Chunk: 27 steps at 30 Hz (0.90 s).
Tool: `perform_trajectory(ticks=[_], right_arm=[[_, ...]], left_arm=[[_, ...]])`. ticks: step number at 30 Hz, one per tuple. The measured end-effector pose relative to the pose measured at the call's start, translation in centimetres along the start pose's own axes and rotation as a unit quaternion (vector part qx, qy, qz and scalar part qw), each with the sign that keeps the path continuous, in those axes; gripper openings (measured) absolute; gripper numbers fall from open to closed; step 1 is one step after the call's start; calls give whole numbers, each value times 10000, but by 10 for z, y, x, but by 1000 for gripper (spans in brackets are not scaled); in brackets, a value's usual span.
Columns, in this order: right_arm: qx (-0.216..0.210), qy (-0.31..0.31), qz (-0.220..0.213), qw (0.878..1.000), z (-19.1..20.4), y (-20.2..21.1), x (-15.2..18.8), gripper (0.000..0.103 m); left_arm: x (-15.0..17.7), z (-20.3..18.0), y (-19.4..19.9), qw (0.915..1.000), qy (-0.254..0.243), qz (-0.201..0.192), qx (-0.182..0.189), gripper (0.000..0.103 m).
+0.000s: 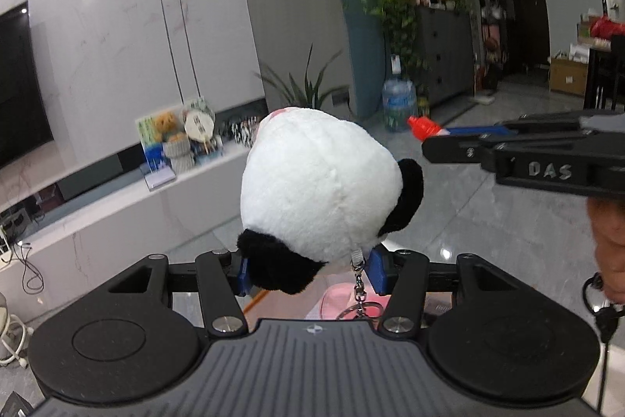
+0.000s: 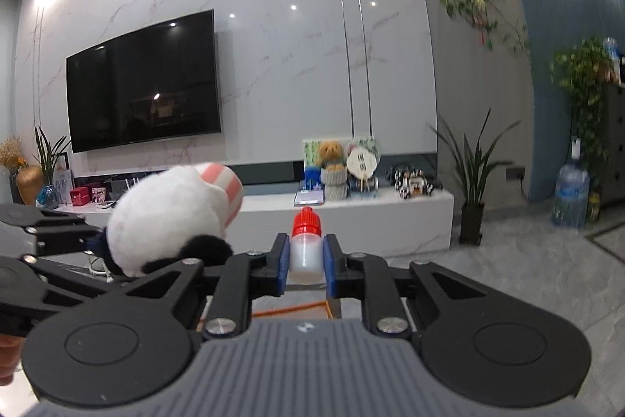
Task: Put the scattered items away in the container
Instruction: 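Carry the bottle and plush over the orange-rimmed box with both tools, then open both tools to drop the bottle and plush into the box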
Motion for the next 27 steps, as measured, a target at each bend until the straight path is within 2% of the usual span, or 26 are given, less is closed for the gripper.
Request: perform_trajectory(ticks=[11, 15, 21, 24, 27], right_arm=[[-312, 484, 968, 9936, 30, -33, 50, 20], [-735, 467, 1565, 9838, 35, -39, 72, 20], [-801, 579, 2133, 9720, 36, -54, 98, 20], [-893, 652, 2333, 9661, 39, -61, 100, 20], [-996, 781, 2487, 9603, 45, -66, 101, 20]], left_arm=[[33, 16, -55, 9953, 68, 959, 103, 62], [44, 19, -74, 9921, 115, 1235, 205, 62], [59, 23, -105, 9842, -35, 1760, 185, 62], [67, 27, -116, 9795, -21, 2009, 142, 63], [72, 28, -116, 9792, -5, 2026, 119, 63]])
Point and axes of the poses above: each gripper's, at about its wrist camera, not at the fingertips, and y roughly against the way its jaws point, z to its left, x to its underside, the point moved 3 cm from there along -y, roughly the way its jaws point, and after that the axes turned 14 degrees about x, right-handed, at the moved point
